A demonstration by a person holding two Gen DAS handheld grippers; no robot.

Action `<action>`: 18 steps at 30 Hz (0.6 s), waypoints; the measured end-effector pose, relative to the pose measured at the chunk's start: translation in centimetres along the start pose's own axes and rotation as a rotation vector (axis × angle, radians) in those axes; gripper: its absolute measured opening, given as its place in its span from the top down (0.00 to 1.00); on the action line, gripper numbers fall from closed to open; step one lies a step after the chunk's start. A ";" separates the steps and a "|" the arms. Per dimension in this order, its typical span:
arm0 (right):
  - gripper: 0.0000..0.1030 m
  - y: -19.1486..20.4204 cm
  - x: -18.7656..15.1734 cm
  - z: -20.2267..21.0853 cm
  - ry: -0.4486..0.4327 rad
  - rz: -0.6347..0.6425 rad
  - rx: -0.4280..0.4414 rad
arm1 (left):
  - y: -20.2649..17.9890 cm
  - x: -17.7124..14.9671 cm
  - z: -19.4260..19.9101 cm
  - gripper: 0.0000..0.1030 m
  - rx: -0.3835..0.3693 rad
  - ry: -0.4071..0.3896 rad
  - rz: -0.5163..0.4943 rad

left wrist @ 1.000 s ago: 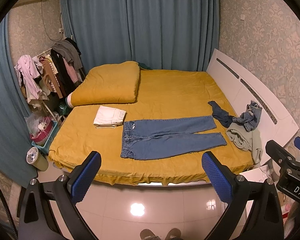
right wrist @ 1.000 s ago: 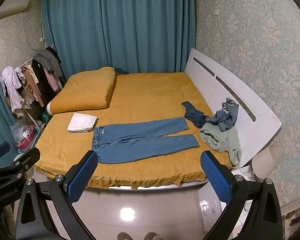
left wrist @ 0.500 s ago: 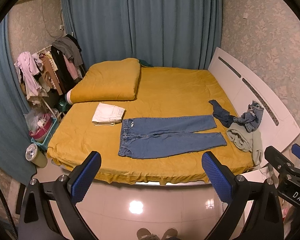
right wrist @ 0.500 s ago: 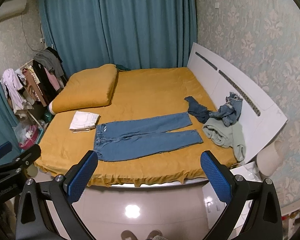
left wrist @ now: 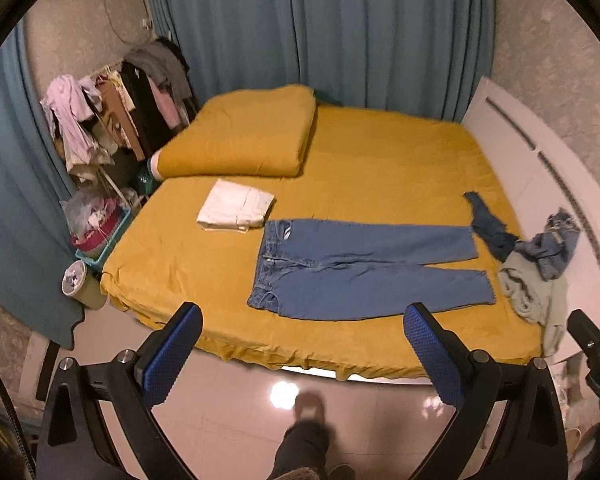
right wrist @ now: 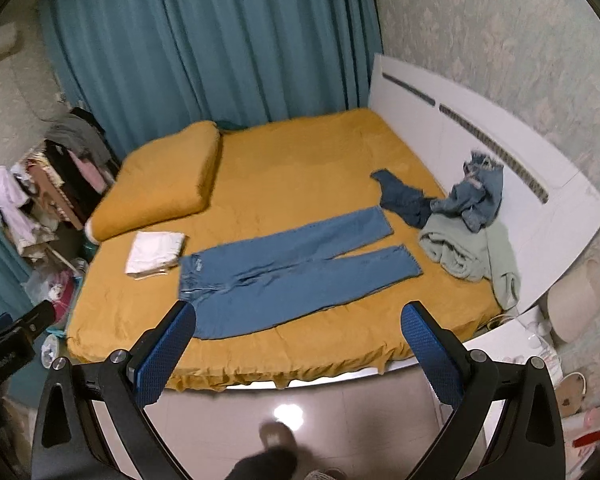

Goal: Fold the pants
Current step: 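Move both tools down toward the waistband and legs of the jeans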

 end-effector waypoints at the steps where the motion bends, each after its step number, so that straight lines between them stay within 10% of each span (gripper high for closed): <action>1: 0.00 -0.1 0.6 -2.5 0.020 -0.005 -0.012 | -0.1 0.7 -2.1 0.00 0.001 0.020 -0.003; 18: 0.00 6.0 14.4 -47.1 0.312 0.053 -0.105 | -4.5 16.0 -41.2 0.00 -0.007 0.310 -0.095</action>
Point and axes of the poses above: each gripper's, at about its wrist camera, not at the fingertips, and z roughly against the way its jaws point, y to its left, x to its top, the point moved 5 cm from there along -z, roughly the way its jaws point, and after that the axes turned 1 degree about z, right-handed, at the moved point
